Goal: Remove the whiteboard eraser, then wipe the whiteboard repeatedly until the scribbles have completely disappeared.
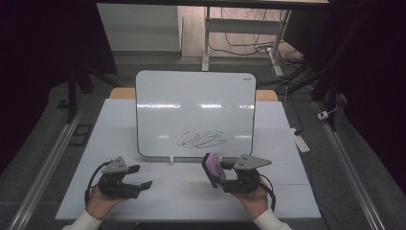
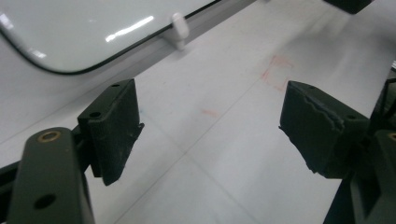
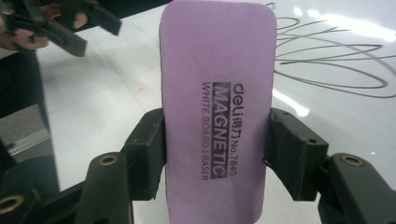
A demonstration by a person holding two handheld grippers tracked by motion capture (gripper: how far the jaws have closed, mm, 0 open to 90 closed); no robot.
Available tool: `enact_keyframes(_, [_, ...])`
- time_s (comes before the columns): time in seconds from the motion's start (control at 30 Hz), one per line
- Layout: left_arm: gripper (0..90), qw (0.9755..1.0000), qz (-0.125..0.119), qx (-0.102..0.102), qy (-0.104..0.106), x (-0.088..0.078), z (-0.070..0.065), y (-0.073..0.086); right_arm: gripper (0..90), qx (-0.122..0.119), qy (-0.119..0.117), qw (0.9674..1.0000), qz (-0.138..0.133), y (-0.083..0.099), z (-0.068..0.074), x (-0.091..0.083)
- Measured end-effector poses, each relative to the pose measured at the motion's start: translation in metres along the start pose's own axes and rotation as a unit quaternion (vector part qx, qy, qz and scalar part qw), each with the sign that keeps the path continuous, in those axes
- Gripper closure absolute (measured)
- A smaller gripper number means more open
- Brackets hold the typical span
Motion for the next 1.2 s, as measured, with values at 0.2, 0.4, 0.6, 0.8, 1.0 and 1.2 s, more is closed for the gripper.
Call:
enact_keyframes(0.2, [19.9,0.9998,0.003,-0.011,-0.018,-0.006,0.011,0.011,40.6,-0.003,0.026,0.9996,-0.01,-0.001,-0.005,-0.004])
enact_keyframes(0.4, [19.6,0.9993,-0.004,-0.021,-0.032,-0.01,0.019,0.015,40.6,-0.005,0.051,0.9984,-0.023,-0.003,-0.01,-0.009])
enact_keyframes(0.6, [19.6,0.9991,-0.005,-0.024,-0.036,-0.01,0.023,0.016,40.7,-0.007,0.071,0.9969,-0.034,-0.006,-0.014,-0.014])
enact_keyframes(0.8, [19.6,0.9991,-0.005,-0.024,-0.035,-0.009,0.021,0.016,40.7,-0.012,0.089,0.9953,-0.035,-0.006,-0.016,-0.017])
enact_keyframes(1.0, [19.6,0.9991,-0.005,-0.021,-0.035,-0.008,0.019,0.016,40.7,-0.011,0.097,0.9945,-0.038,-0.007,-0.018,-0.019])
enact_keyframes(1.2, [19.4,0.9994,-0.004,-0.016,-0.031,-0.007,0.017,0.014,40.7,-0.017,0.117,0.9922,-0.041,-0.013,-0.022,-0.021])
Point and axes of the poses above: each handheld gripper's, and its own axes: x roughly forward along the jaws, y roughly out of its underside, z roughly to its left, the point moved 7 cm from there along x, roughly forward along the jaws, and after that the axes turned 8 degrees about -y, right-handed, at the moved point
